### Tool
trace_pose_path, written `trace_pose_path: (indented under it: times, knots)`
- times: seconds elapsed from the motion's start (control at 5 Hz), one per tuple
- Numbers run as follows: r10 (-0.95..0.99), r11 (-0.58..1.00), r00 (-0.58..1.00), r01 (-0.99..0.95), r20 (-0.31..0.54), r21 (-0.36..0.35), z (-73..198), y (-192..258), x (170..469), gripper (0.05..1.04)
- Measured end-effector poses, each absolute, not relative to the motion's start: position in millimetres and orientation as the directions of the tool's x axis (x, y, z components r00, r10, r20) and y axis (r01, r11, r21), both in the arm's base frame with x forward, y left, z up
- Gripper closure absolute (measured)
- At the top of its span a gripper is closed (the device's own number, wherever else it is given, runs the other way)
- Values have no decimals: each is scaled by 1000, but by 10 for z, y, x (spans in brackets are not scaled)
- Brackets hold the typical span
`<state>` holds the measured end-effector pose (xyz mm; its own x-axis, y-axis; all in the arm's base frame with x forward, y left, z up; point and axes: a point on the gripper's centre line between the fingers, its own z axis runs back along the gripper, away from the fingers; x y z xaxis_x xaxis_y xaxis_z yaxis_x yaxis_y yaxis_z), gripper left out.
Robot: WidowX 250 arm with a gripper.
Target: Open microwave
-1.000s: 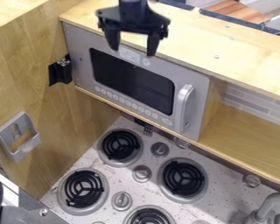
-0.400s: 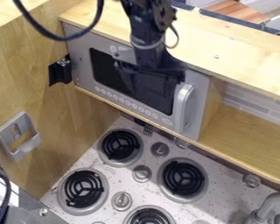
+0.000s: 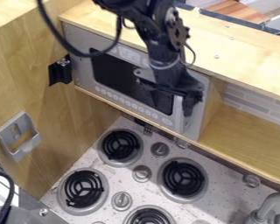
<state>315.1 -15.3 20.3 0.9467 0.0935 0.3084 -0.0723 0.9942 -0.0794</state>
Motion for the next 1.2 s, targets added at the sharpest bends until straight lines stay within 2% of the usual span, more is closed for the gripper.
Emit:
trace_pose_path:
  times: [0.4,0.6,0.8,1.2]
  knots:
    - [-29,995,963,54,267,-87,-52,-238,3378,85]
    - [-56,995,962,75,267,-63,-63,-202,3432,85]
    - [-68,996,963,79,262,-31,-60,-123,3480,131]
    - [-68,997,964,74,258,-15,-63,-114,3476,697]
